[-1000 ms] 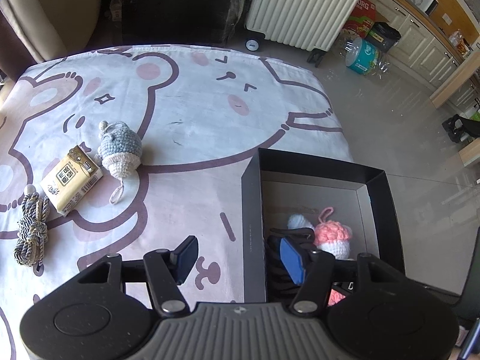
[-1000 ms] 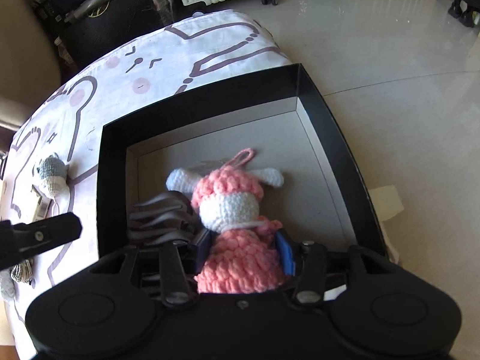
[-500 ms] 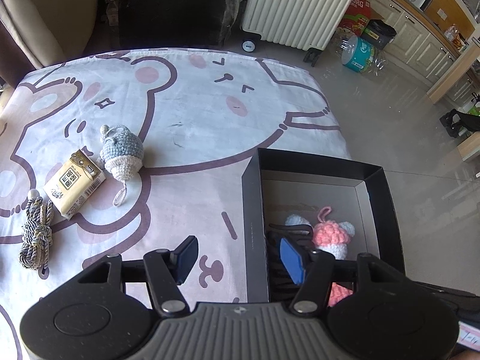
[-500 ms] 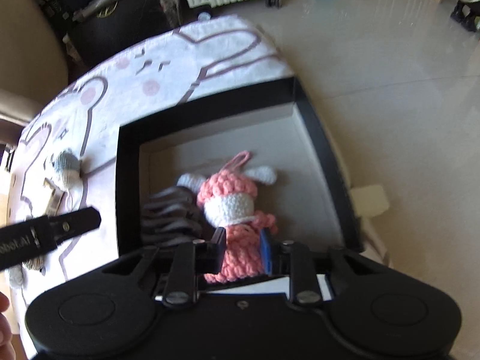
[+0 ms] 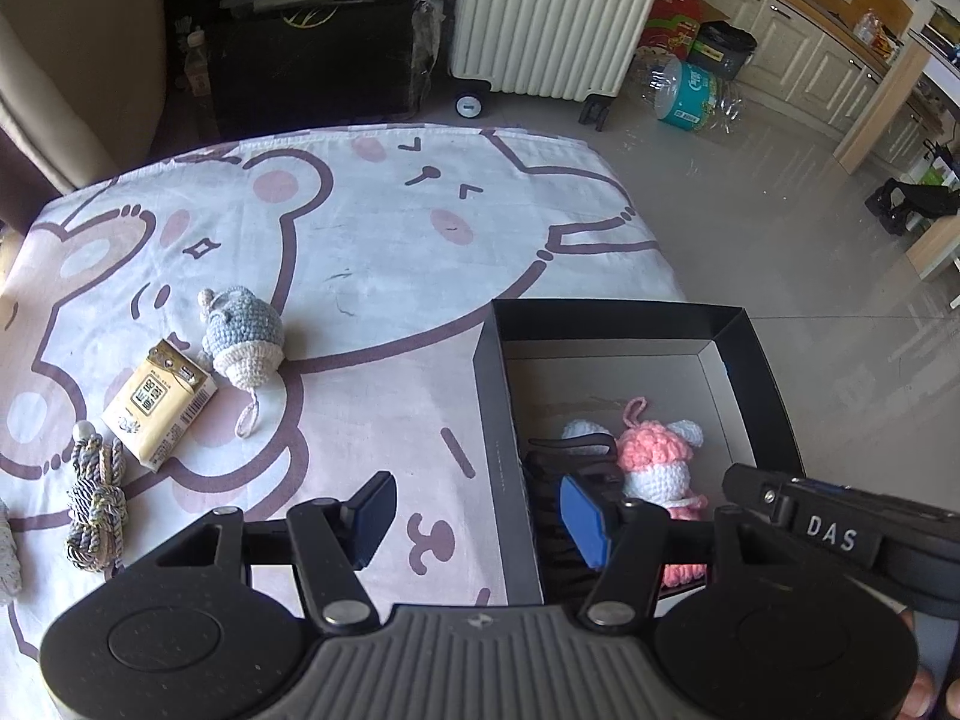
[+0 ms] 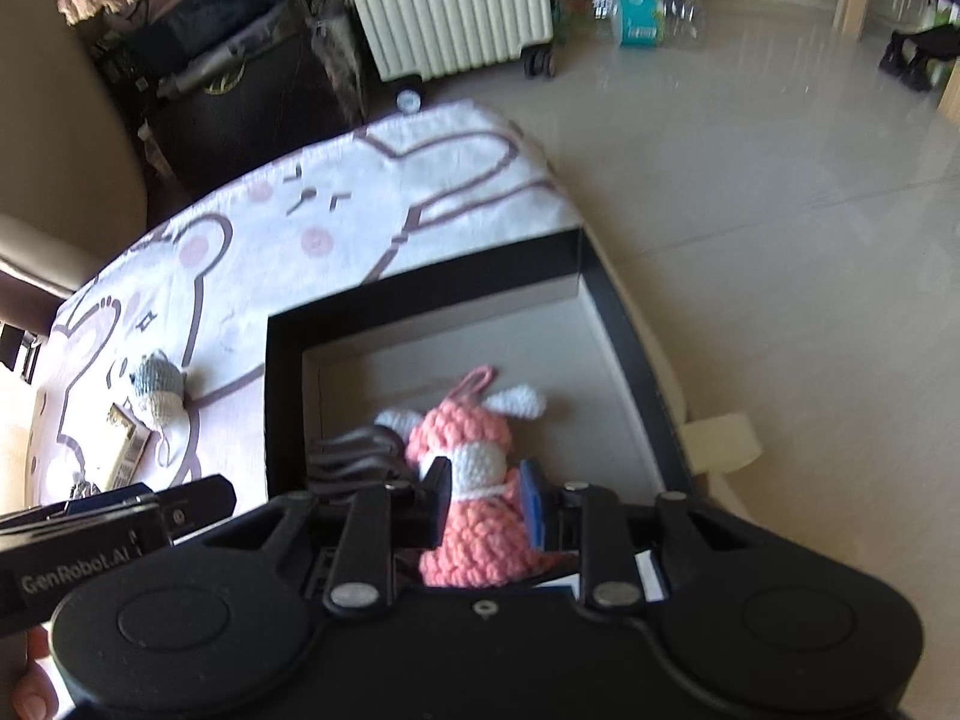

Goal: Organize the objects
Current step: 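Lower the bunny and clip into the black box and open both grippers, then withdraw both tools from the box back over the bed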

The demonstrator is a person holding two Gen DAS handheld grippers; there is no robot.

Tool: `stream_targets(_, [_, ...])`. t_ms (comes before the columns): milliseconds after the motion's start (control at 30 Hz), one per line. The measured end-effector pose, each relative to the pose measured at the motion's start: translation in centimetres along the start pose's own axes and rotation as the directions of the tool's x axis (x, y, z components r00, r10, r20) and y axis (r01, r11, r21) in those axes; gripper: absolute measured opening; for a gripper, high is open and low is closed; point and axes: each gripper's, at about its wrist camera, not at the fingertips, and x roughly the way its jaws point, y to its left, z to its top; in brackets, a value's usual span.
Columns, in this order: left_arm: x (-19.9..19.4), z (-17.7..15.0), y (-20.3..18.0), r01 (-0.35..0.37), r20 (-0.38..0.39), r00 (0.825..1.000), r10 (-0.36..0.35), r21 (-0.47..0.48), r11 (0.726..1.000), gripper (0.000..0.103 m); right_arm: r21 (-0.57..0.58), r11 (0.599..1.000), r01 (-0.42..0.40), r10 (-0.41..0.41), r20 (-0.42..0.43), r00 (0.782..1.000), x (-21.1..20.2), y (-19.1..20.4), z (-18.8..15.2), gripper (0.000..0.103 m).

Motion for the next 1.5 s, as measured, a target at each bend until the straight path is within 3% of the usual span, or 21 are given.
stream_targets(167, [-0.8,-0.1,0.0,-0.014,0.013,1.0,0.014,0.011,1.0,0.067,-0.005,0.999,0.034,-0.033,0.06,0.998,-1.6,-0.4,0.0,0.034])
stream_targets(500, [-2.5,-0.7,0.6,-0.089,0.075,0.993,0.086,0.039,0.995,0.095,-0.033,0.993,0.11,-0.105,0.125,0.987,-3.7,-0.7,-0.8,0.072])
stream_targets(833, [-3.4,-1.2,1.4,-0.116,0.107,0.988,0.11,0.051,0.992,0.103,-0.054,0.986,0.157,-0.147,0.161,0.976,-5.0,-0.5,-1.4,0.093])
stream_targets(1033, [-3.9,-1.4,1.7,-0.126,0.133,0.984,0.116,0.066,0.99,0.103,-0.055,0.983,0.178,-0.166,0.178,0.97,-5.7,-0.4,-1.9,0.1])
stream_targets(1500, [-4.7,-1.6,2.8,-0.139,0.164,0.978,0.128,0.055,0.989,0.103,-0.056,0.976,0.212,-0.195,0.217,0.956,-7.0,-0.4,-2.7,0.103])
